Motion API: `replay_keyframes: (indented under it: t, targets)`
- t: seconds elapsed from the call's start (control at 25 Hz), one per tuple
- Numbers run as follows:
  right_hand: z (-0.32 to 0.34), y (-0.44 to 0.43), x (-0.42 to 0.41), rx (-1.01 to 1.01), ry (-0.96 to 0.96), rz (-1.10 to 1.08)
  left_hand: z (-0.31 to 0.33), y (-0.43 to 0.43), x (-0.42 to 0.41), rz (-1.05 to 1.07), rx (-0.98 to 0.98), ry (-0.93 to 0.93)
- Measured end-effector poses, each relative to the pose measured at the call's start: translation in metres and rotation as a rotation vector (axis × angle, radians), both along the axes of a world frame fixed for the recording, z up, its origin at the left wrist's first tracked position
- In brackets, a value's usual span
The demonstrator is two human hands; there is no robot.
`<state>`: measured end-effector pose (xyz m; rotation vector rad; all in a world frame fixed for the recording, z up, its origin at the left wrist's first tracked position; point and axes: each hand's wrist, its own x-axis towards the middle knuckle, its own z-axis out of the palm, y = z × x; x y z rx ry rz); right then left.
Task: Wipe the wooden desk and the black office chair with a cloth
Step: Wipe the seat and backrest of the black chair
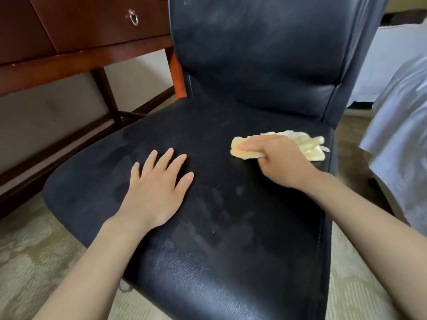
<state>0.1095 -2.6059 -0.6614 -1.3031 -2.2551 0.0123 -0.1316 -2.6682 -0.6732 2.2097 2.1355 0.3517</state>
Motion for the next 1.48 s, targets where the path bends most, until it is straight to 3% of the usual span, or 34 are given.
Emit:
replay_keyframes:
  t: [0.16, 0.24, 0.52, 0.72, 0.96, 1.24, 1.48]
  targets:
    - [0.002, -0.061, -0.016, -0.081, -0.014, 0.331, -0.007, -0.009, 0.016, 0.062, -0.022, -0.065]
    - [0.000, -0.093, -0.009, -0.058, -0.037, 0.335, -0.010, -0.013, 0.026, 0.102, -0.014, -0.021]
    - [-0.021, -0.140, 0.042, 0.118, 0.045, 0.099, -0.010, -0.023, 0.068, 0.226, -0.072, 0.114]
    - [-0.021, -0.112, 0.076, -0.060, 0.202, -0.018, -0.008, -0.026, 0.105, 0.257, -0.077, 0.147]
    - [-0.008, -0.070, 0.102, -0.012, 0.146, -0.241, -0.006, -0.047, 0.090, 0.094, 0.047, 0.222]
    - [-0.010, -0.018, 0.084, -0.069, -0.028, -0.670, 0.003, -0.071, 0.033, 0.178, 0.004, 0.200]
    - [-0.012, -0.036, 0.046, -0.054, 0.112, -0.598, 0.010, -0.074, 0.019, 0.134, 0.033, 0.121]
